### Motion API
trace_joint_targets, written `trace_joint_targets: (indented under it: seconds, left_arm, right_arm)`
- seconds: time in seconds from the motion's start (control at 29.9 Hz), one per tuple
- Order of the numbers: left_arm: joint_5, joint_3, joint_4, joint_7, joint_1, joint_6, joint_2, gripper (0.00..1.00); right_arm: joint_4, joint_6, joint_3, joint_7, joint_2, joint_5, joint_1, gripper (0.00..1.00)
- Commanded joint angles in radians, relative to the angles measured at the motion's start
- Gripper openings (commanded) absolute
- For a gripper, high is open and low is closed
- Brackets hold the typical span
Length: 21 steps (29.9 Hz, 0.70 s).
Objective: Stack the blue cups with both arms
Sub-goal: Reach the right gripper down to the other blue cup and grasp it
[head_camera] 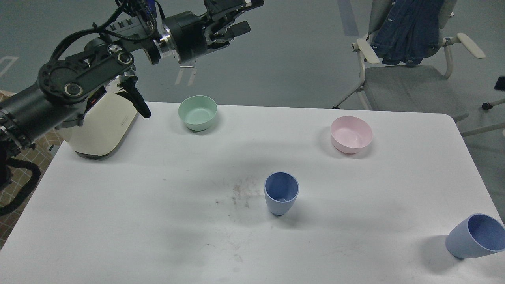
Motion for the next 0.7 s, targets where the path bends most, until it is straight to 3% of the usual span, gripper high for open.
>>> trace_joint_targets:
  seconds: [0.0,0.1,0.17,0.67]
  left_arm:
    - [-0.058,0.000,0.013,0.002,0.038,0.000,-0.016,0.94]
    - [-0.056,0.000,0.011,0.000,0.047,-0.002,-0.019,0.94]
    - [-0.056,0.000,0.011,0.000,0.047,-0.003,-0.021,0.94]
    - [-0.050,0.001,0.003,0.000,0.047,-0.008,-0.048,0.94]
  right_arm:
    - [0.028,0.000,-0.134,0.000,-0.047,-0.089,-0.009,1.00]
    - [0.027,-0.016,-0.254,0.000,-0.048,-0.104,-0.009,1.00]
    - [0.025,-0.082,-0.355,0.000,-0.048,-0.141,-0.009,1.00]
    - [0.027,-0.125,-0.468,0.000,-0.047,-0.178,-0.014,1.00]
